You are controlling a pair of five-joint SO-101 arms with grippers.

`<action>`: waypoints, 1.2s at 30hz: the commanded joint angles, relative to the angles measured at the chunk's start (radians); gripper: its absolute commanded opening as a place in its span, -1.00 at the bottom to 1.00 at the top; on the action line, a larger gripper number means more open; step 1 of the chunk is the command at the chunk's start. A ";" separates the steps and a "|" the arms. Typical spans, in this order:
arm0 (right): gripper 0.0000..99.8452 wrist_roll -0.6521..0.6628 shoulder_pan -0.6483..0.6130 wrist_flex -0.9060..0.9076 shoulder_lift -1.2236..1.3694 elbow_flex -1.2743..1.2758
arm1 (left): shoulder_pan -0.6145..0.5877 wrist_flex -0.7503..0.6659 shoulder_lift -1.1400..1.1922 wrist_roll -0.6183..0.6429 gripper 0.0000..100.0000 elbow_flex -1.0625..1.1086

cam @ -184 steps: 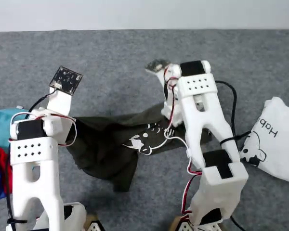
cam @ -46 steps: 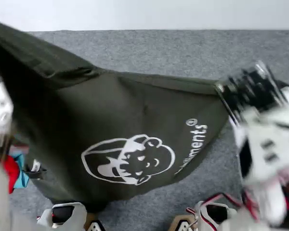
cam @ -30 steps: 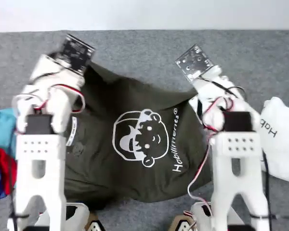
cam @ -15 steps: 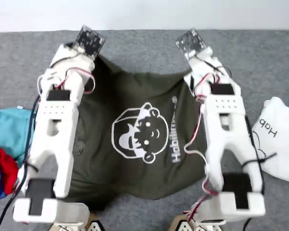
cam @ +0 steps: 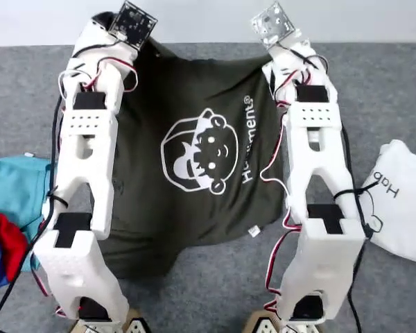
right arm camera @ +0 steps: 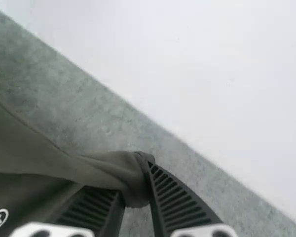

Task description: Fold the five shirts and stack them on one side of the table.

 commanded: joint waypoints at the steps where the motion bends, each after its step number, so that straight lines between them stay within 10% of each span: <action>1: -0.98 -0.002 -0.010 -0.021 -0.002 -0.083 | 0.002 0.015 -0.012 -0.017 -0.99 -0.065; 17: -0.98 -0.008 -0.008 0.404 -0.311 -0.115 | 0.003 0.374 -0.361 -0.052 -0.99 -0.067; 36: -0.98 0.002 0.151 0.780 -0.915 -0.115 | 0.006 0.384 -0.957 -0.052 -0.99 -0.179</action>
